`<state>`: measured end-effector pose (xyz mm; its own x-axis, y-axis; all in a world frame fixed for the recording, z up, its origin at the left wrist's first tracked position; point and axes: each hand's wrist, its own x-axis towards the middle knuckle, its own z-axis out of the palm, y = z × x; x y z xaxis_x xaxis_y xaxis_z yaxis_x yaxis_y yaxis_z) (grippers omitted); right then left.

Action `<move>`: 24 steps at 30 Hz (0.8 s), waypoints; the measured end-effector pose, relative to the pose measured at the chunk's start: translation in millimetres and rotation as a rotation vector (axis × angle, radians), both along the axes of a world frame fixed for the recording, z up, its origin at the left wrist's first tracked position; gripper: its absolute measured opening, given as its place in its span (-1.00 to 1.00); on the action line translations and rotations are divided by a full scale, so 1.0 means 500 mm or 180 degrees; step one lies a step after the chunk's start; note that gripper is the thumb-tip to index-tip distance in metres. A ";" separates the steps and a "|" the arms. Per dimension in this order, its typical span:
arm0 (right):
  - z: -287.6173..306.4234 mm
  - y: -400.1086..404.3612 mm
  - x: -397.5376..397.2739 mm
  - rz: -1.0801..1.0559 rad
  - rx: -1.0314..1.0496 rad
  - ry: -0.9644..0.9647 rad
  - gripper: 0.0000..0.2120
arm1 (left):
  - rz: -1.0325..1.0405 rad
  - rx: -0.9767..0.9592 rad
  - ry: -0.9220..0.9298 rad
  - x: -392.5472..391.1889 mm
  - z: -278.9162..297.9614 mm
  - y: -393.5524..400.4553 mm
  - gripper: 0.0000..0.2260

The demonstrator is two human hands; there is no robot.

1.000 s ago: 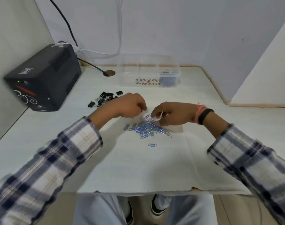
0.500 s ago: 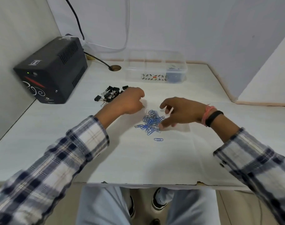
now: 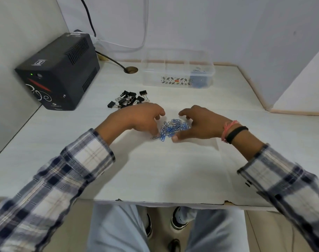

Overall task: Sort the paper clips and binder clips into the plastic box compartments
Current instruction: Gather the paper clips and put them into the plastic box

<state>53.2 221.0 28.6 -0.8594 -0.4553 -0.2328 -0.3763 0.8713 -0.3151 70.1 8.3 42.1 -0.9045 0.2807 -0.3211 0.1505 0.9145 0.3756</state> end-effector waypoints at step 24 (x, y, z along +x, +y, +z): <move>-0.033 -0.016 -0.025 -0.0373 -0.1822 0.0082 -0.94 | 0.0141 -0.0219 0.0179 0.030 -0.017 0.039 -0.25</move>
